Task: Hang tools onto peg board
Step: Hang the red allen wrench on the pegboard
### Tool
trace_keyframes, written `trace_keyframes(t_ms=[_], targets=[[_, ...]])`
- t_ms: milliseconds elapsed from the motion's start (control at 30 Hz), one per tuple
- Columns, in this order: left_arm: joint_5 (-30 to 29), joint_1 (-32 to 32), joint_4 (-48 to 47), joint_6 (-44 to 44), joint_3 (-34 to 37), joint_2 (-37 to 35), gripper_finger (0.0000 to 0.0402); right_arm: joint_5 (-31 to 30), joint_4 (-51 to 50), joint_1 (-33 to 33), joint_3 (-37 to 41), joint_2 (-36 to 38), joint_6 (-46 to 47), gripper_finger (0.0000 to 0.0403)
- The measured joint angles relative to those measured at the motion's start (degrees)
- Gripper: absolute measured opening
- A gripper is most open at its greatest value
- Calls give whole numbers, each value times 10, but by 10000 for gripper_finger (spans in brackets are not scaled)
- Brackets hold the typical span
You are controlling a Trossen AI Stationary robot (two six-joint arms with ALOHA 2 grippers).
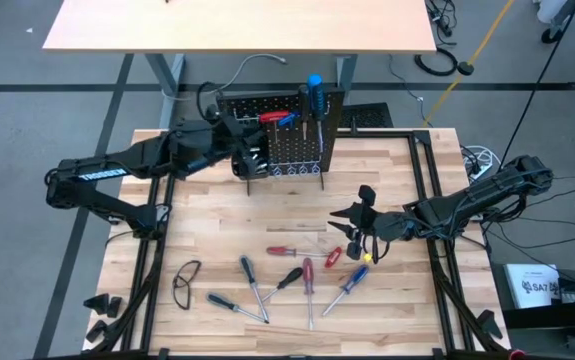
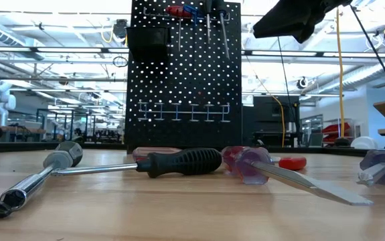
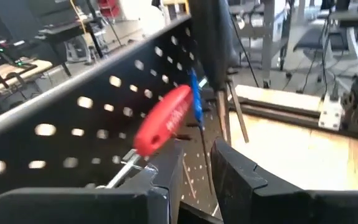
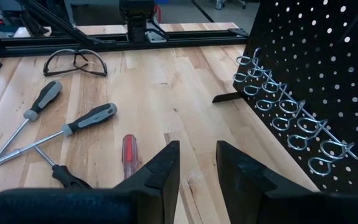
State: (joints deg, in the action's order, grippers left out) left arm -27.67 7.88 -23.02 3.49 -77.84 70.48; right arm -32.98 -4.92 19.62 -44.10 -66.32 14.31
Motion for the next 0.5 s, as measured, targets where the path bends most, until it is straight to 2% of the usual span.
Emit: trace_keyframes(t_ms=[267, 500], targets=[[-32, 12, 19, 19, 0, 26, 86, 0, 1, 0, 0, 0, 0, 95], [-32, 11, 52, 44, 0, 25, 86, 0, 0, 0, 0, 0, -2, 95]])
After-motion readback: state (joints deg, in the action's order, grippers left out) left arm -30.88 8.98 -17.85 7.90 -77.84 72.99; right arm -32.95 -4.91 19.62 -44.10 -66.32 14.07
